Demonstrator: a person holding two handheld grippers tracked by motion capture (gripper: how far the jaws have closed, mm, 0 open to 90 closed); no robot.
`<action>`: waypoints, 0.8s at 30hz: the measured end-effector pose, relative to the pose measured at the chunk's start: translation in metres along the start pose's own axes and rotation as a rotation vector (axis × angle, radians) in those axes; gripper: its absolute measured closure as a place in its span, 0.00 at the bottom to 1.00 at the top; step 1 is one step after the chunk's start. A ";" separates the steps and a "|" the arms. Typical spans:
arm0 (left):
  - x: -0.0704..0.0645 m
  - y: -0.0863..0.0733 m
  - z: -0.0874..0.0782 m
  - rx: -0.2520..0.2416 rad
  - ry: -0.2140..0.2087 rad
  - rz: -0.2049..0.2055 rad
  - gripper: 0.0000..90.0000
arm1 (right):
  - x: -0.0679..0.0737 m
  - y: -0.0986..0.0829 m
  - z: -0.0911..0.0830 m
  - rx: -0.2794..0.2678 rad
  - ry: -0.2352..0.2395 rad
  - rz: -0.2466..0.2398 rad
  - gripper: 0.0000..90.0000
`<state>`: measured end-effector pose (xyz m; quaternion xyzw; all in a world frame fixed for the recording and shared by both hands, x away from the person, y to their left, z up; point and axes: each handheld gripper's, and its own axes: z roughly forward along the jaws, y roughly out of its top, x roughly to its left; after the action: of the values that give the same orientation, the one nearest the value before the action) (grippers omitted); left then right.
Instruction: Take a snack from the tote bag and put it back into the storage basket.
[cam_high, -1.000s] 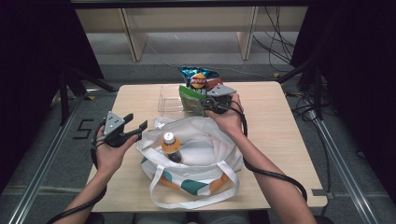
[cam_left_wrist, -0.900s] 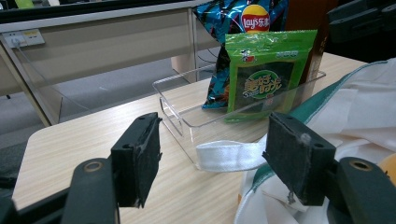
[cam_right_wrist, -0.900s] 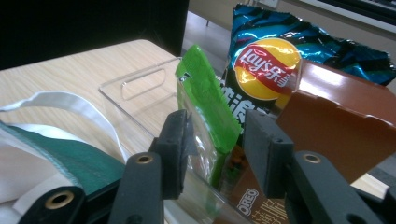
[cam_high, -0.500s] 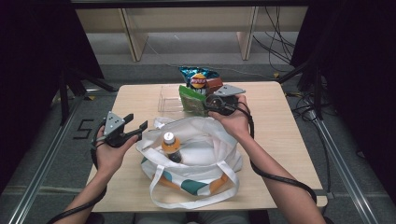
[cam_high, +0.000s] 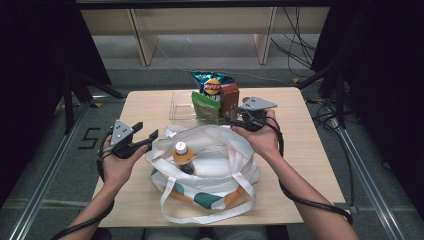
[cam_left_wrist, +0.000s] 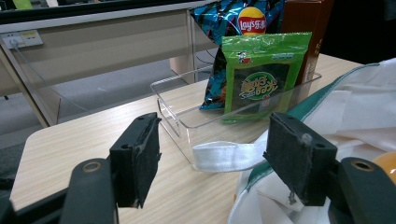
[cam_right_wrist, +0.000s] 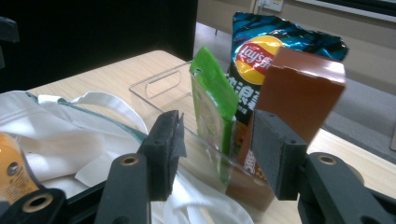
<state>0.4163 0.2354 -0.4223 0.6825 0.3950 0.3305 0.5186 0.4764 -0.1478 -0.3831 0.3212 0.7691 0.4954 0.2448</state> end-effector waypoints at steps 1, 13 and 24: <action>0.000 0.000 0.000 -0.003 -0.001 -0.001 0.38 | 0.000 -0.001 -0.002 0.001 -0.004 0.005 0.58; 0.002 -0.001 -0.002 -0.008 -0.002 -0.013 0.38 | -0.009 -0.016 -0.029 -0.026 -0.013 0.047 0.54; -0.002 0.001 0.001 -0.005 -0.008 -0.004 0.38 | -0.017 -0.026 -0.049 -0.055 -0.048 0.076 0.54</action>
<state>0.4164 0.2326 -0.4219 0.6817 0.3936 0.3276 0.5226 0.4476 -0.1976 -0.3872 0.3552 0.7364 0.5175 0.2526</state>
